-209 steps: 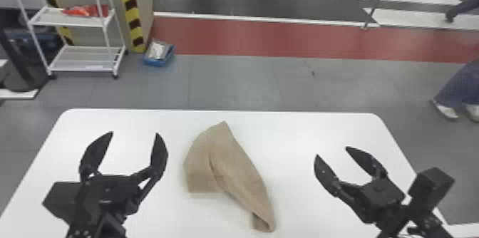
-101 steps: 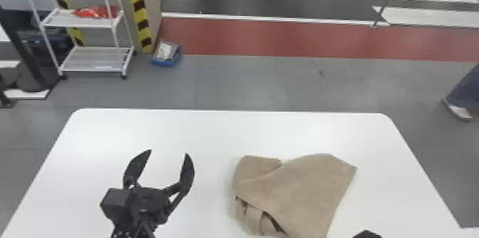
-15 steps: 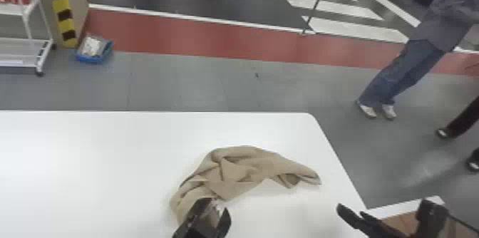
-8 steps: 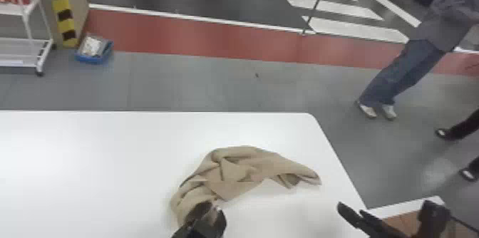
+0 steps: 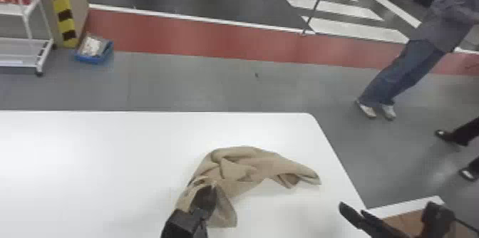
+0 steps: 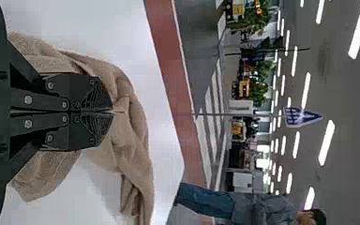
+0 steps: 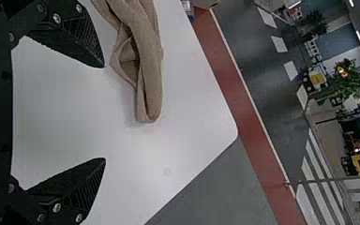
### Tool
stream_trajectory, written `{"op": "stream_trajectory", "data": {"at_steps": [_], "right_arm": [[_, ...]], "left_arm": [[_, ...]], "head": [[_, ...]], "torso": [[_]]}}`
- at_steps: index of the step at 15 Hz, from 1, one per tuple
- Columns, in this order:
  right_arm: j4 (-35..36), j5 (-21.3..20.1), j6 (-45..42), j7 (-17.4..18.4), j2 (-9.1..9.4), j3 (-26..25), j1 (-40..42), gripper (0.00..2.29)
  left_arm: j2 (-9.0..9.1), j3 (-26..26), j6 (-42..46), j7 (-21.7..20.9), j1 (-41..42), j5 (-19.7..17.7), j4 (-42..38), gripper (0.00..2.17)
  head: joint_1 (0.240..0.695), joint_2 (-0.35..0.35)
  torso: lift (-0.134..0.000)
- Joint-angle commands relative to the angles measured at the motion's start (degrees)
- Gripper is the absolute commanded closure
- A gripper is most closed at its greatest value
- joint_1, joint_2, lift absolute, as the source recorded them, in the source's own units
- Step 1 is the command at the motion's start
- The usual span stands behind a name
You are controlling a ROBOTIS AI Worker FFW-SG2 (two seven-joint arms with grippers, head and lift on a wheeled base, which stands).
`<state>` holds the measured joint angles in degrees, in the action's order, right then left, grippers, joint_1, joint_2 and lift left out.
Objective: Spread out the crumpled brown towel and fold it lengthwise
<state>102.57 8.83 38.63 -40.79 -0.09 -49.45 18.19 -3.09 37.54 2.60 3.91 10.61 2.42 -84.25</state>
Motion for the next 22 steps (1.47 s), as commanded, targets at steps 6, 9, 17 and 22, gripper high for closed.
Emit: {"op": "stream_trajectory", "data": {"at_steps": [6,9,17,22], "right_arm": [[0.7,1.1,1.4,0.0,0.14,-0.1,0.0,0.19],[0.7,1.1,1.8,0.2,0.14,-0.1,-0.1,0.19],[0.4,1.0,2.6,0.2,0.14,-0.5,-1.0,0.19],[0.4,0.6,3.3,0.4,0.14,0.1,-1.7,0.19]], "left_arm": [[-9.3,-17.2,-4.5,-9.7,14.2,-16.6,-32.3,1.6],[-9.3,-20.4,-5.9,-16.3,15.2,-19.3,-32.7,1.6],[-7.1,-17.1,-9.1,-15.4,10.4,-11.9,-23.9,1.19],[-6.93,-17.3,-9.1,-14.0,8.3,-7.3,-17.1,0.04]], "head": [[0.695,-0.35],[0.695,-0.35],[0.695,-0.35],[0.695,-0.35]], "torso": [[0.0],[0.0],[0.0],[0.0]]}}
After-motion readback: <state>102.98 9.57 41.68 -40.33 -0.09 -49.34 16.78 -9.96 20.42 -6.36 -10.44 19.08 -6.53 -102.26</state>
